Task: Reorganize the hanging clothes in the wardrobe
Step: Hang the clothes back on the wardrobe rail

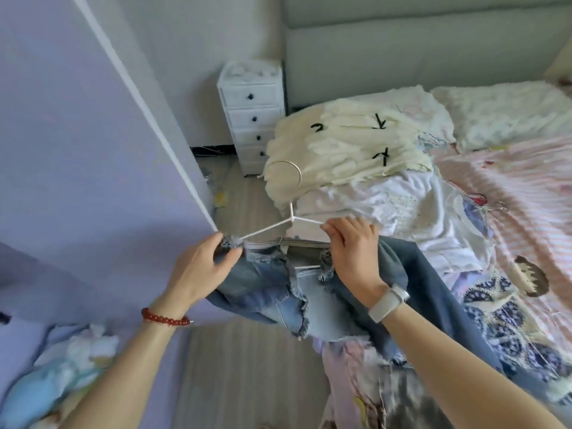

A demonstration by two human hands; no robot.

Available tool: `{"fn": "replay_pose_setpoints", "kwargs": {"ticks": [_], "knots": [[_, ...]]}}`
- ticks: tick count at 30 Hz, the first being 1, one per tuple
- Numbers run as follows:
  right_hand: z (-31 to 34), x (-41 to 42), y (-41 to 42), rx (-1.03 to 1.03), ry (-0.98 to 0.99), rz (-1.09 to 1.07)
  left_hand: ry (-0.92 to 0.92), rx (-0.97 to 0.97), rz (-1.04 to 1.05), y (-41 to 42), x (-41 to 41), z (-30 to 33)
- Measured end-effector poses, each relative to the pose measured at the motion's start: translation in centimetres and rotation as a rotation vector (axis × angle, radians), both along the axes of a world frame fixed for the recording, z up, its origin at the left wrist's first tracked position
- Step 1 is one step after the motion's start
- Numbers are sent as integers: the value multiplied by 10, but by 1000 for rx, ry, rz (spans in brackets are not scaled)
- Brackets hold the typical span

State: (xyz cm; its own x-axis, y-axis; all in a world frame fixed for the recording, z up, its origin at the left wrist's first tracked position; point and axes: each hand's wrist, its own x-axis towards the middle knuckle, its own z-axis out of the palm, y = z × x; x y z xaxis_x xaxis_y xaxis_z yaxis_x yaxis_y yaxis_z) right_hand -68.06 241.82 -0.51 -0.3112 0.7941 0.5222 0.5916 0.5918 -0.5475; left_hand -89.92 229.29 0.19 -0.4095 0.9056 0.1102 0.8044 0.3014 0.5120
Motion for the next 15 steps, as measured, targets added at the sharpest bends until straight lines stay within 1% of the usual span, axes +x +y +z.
{"fn": "replay_pose_setpoints", "kwargs": {"ticks": [3, 5, 8, 11, 15], "knots": [[23, -48, -26, 73, -19, 117, -54, -14, 9, -43, -35, 15], [43, -79, -41, 151, -19, 232, -54, 4, 26, -74, -53, 20], [73, -128, -64, 203, -4, 388, -3, 146, 158, -120, -73, 27], [83, -174, -94, 150, -7, 499, 77, 257, 384, -165, -91, 36], [69, -217, -129, 33, -22, 639, 216, 293, 578, -222, -104, 42]]}}
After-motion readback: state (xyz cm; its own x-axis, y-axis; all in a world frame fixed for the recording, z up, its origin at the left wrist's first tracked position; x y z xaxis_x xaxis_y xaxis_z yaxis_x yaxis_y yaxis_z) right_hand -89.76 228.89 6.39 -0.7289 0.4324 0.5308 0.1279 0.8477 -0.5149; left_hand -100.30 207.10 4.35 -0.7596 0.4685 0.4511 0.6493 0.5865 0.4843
